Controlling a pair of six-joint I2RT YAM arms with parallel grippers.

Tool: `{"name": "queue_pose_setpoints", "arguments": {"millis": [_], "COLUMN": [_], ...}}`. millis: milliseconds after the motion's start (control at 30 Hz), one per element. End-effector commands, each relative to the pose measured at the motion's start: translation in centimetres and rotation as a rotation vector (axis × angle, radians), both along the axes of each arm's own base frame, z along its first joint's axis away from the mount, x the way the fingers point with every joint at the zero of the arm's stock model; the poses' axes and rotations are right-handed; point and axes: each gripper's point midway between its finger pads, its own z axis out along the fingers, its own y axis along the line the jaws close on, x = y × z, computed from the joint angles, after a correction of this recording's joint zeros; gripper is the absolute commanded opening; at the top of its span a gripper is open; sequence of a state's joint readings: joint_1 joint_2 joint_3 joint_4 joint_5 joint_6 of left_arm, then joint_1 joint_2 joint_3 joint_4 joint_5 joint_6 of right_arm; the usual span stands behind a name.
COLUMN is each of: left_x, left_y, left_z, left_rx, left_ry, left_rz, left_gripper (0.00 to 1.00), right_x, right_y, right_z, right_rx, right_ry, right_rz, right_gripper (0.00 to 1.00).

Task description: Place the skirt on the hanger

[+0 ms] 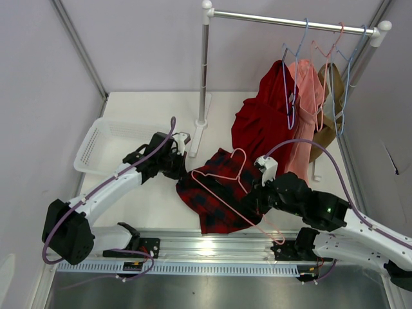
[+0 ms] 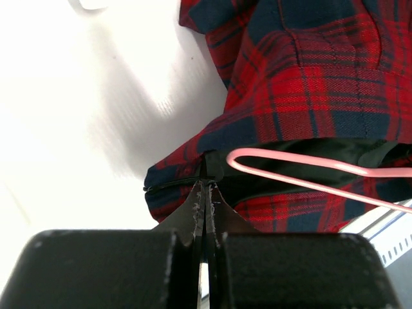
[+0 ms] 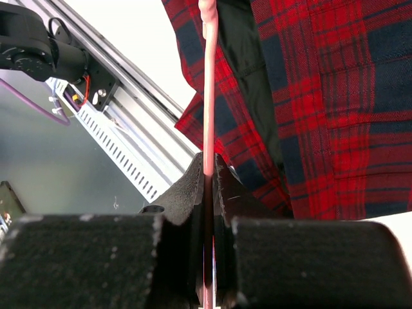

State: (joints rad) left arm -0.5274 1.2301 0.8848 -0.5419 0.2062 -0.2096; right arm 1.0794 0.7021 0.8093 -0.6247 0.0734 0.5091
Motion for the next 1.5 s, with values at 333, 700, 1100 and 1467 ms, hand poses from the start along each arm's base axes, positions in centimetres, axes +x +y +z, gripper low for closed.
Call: {"name": "queue_pose_setpoints", "arguments": {"millis": [333, 700, 1100, 1467], "left_x": [1.1, 0.9, 0.6, 0.3], "left_y": [-0.4, -0.4, -0.6, -0.8], "left_z": [2.3, 2.2, 2.2, 2.4], "left_rx": [-0.025, -0.028, -0.033, -0.03], "left_ry": [-0.057, -0.051, -0.043, -0.04], "left_rz": [0.022, 0.015, 0.002, -0.01], "left_gripper": [0.0, 0.0, 0.0, 0.0], "right_x": [0.0, 0.6, 1.1, 1.8], "right_y": [1.1, 2.2, 2.8, 3.1], "right_z": [0.6, 0.3, 0.4, 0.1], "right_rx": [0.039, 0.028, 0.031, 0.012], "right_ry": [-0.014, -0.032, -0.055, -0.078], "right_rz": [0.013, 0.028, 0.03, 0.021], "right_gripper": [0.0, 0.0, 0.0, 0.0]}}
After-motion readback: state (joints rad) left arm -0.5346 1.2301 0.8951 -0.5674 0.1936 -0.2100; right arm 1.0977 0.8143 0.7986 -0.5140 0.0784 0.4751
